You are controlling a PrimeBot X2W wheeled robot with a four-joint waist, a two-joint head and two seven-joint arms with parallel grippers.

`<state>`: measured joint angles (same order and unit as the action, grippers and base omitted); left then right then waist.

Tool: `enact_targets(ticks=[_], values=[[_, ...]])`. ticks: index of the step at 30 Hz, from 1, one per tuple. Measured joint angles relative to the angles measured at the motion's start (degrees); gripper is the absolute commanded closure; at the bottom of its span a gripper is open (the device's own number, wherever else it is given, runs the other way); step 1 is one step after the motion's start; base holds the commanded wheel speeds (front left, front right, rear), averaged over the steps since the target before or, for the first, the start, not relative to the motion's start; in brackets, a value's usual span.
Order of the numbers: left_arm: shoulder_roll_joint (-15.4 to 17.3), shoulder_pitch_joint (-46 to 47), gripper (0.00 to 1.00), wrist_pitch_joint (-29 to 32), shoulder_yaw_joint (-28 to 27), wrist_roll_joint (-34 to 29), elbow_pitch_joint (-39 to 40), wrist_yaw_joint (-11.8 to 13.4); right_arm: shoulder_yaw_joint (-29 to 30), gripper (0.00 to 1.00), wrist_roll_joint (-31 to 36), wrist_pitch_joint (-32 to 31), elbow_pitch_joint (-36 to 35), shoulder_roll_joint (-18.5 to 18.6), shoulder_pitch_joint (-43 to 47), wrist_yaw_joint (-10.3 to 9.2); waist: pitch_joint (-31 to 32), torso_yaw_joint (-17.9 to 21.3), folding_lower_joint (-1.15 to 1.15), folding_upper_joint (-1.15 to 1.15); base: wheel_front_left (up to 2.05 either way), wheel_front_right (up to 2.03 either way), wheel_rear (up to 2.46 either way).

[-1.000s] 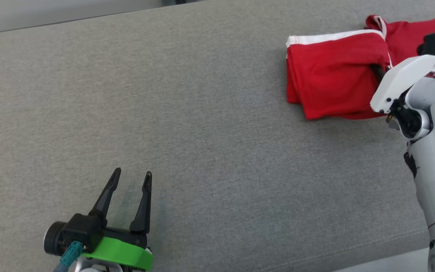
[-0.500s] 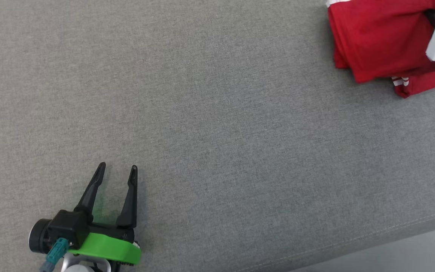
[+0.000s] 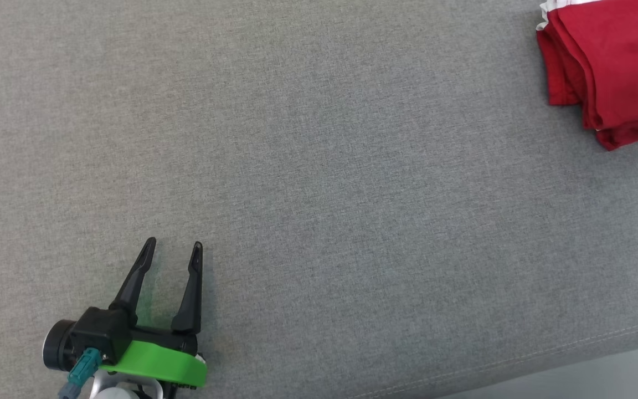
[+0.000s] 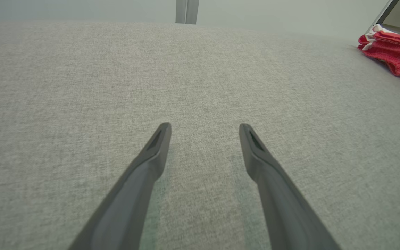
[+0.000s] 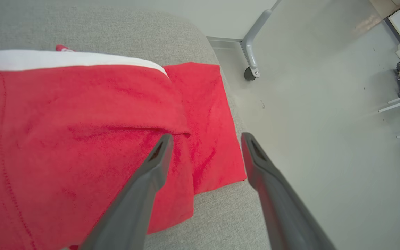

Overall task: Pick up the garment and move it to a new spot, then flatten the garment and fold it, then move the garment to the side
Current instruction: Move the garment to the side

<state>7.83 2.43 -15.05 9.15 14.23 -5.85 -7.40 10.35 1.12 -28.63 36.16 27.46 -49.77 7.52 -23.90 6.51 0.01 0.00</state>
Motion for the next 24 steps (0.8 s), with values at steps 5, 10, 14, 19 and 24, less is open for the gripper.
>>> enact_targets(ticks=[5,10,14,19,24], values=[[-0.7,-0.6,0.00,0.0,-0.7,0.0,-0.4,0.0,2.5,0.00,2.6,7.0,-1.4,-2.2,2.2,0.01,1.3,-0.2,0.00,0.00,0.00,0.00,0.00],[-1.9,-2.4,0.00,0.0,-1.8,0.0,-0.2,0.0,3.0,0.00,2.0,15.1,-6.0,-6.3,7.1,0.02,4.0,-0.5,0.00,0.00,0.00,0.00,0.00],[-3.1,-3.8,0.00,0.0,-3.2,-0.2,-0.1,0.0,2.5,0.00,0.2,21.0,-11.6,-8.9,13.4,0.02,7.0,-1.0,-0.01,0.00,0.00,0.00,0.00],[-4.1,-6.6,0.00,0.0,-6.7,-0.9,-0.6,0.1,0.8,0.00,-1.9,28.1,-20.0,-12.0,25.0,0.02,11.7,-2.2,-0.01,0.00,0.00,0.00,0.00],[-4.7,-9.4,0.00,0.0,-9.0,-1.7,-1.5,0.6,-0.4,0.00,-1.6,35.1,-25.1,-17.6,37.6,0.02,16.3,-3.8,-0.01,0.00,0.00,0.00,0.00]])
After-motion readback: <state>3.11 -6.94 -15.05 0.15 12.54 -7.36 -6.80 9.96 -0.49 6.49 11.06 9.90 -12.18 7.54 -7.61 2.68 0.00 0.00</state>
